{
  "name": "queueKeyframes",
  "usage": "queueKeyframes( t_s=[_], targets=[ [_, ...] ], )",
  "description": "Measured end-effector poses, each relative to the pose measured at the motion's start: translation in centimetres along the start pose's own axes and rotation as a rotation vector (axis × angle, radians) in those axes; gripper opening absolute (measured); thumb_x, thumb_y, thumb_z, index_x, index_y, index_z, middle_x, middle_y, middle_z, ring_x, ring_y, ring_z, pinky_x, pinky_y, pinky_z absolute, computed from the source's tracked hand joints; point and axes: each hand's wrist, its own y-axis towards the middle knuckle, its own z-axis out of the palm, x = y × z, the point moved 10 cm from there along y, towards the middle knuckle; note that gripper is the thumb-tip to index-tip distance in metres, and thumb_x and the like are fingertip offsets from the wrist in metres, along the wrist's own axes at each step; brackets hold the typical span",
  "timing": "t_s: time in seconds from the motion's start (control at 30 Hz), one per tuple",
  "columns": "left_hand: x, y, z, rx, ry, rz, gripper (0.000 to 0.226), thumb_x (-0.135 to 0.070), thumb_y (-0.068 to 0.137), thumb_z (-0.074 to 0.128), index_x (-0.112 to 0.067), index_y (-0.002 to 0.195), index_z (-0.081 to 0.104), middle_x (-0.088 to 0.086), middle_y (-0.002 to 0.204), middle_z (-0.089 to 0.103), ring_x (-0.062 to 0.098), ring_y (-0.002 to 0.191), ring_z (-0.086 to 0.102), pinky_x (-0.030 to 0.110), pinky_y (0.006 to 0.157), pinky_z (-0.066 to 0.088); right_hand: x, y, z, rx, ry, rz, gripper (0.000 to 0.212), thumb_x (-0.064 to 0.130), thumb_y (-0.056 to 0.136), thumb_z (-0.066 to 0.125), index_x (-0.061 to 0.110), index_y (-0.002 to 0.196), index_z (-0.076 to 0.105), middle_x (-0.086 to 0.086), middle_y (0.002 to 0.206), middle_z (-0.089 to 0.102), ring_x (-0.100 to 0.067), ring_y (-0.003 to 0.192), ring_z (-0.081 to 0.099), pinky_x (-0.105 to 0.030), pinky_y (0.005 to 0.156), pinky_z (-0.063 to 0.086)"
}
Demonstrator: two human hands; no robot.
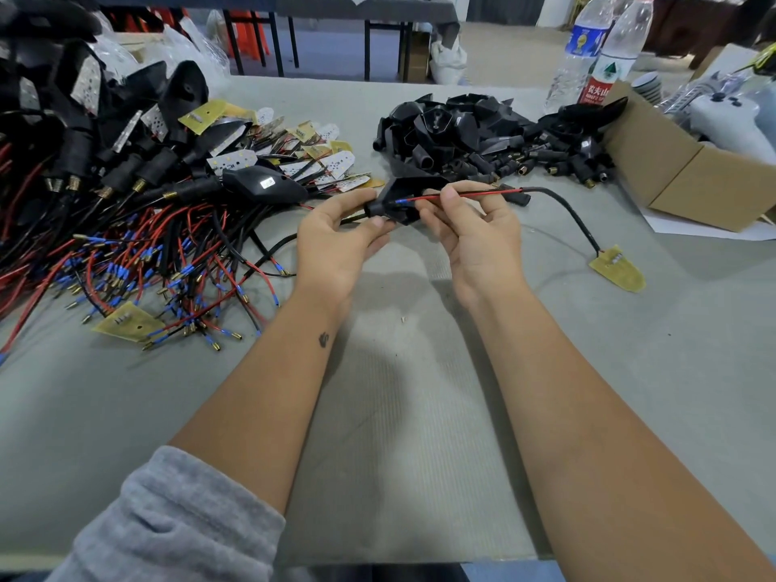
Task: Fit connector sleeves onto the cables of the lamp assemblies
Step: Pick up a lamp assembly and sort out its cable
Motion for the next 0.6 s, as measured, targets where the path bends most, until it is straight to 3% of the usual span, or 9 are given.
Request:
queueKeyframes(
  t_s=[0.37,0.6],
  targets=[
    [-0.1,0.0,0.1,0.022,-0.014,0.004,0.029,0.007,0.089,0.061,-0.019,0.100,0.067,-0.001,0.091,0.068,0.009,0.084,0.070,0.019,0.074,0.055,-0.9,-0.2,0.6,0.041,-0.033,0.087,0.013,0.000,0.099,0.049,0.008,0.089,0.053,-0.015,0.078,0.068,-0.017,0.064,0.070,-0.023,0.062,0.058],
    [-0.3,-0.4,1.0,0.088,0.111,0.006,0.029,0.005,0.087,0.064,-0.019,0.104,0.067,0.005,0.109,0.068,0.013,0.090,0.065,0.021,0.074,0.056,-0.4,-0.3,-0.8,-0.081,-0.053,0.027,0.010,-0.001,0.098,0.050,0.006,0.091,0.051,-0.020,0.082,0.065,-0.018,0.062,0.069,-0.023,0.066,0.058]
  ],
)
